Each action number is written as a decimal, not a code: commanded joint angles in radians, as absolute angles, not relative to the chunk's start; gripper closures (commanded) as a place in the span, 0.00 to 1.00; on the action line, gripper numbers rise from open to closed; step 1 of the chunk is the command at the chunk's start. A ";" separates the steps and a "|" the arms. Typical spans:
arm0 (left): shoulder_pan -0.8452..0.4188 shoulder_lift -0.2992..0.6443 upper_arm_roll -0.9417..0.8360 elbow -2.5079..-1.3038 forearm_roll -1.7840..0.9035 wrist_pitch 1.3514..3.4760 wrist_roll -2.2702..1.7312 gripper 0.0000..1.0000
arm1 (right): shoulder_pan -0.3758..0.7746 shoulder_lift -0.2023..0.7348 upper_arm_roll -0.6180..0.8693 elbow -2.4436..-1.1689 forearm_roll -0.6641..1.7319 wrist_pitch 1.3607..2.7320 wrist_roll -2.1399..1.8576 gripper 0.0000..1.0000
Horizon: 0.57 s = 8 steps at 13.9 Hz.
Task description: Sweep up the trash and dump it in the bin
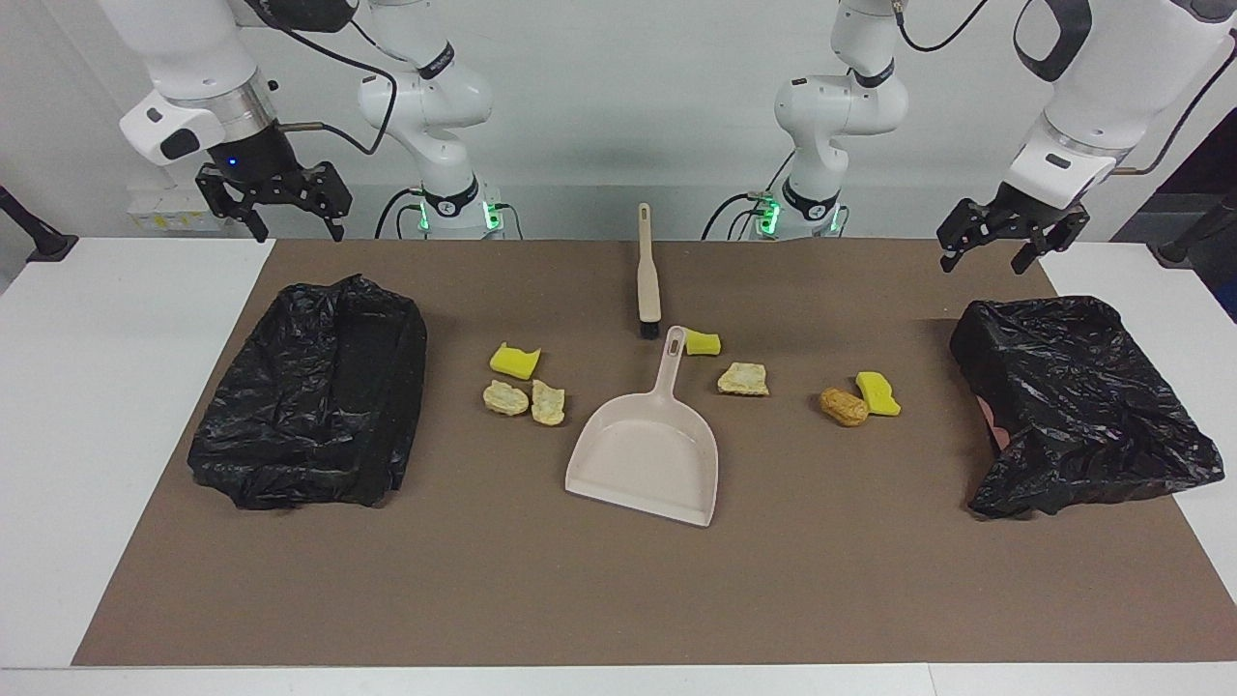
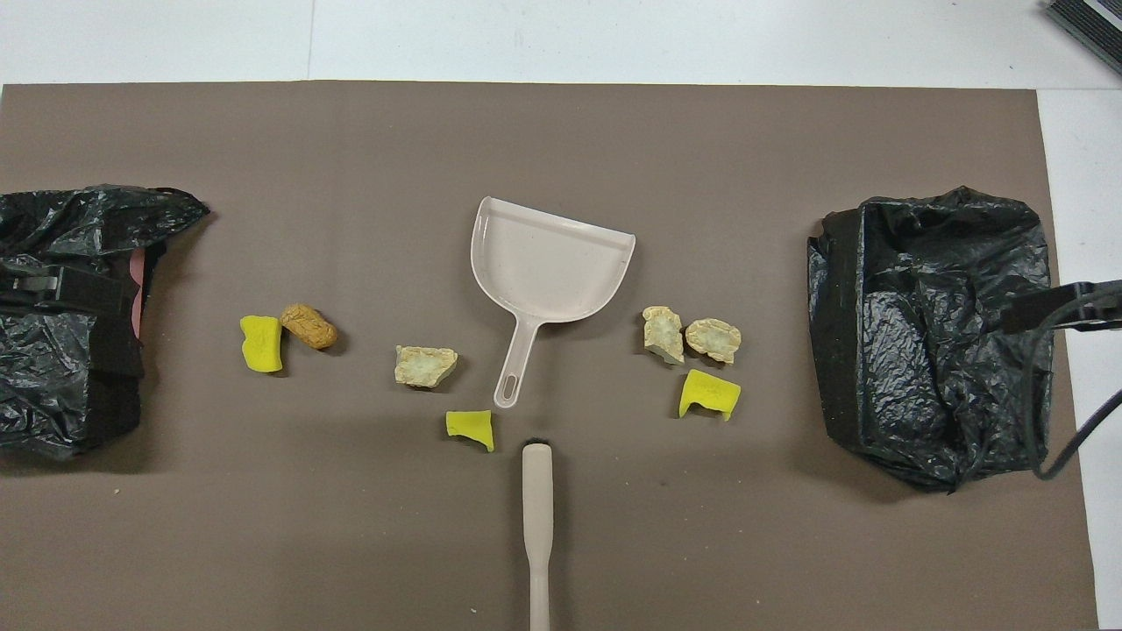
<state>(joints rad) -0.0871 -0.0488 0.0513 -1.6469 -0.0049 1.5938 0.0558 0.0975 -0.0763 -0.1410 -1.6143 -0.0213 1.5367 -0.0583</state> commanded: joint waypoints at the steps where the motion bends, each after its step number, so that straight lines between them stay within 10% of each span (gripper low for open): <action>1: -0.092 -0.060 0.054 -1.644 -0.012 1.580 0.052 0.00 | 0.080 -0.086 -0.140 -1.629 -0.035 1.546 -0.075 0.00; 8: -0.100 -0.057 0.054 -1.638 -0.015 1.580 0.057 0.00 | 0.080 -0.084 -0.143 -1.626 -0.034 1.546 -0.075 0.00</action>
<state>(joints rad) -0.0883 -0.0501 0.0445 -1.6469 -0.0055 1.5938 0.0558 0.0879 -0.0764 -0.1466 -1.6185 -0.0214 1.5379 -0.0583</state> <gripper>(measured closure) 0.000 0.000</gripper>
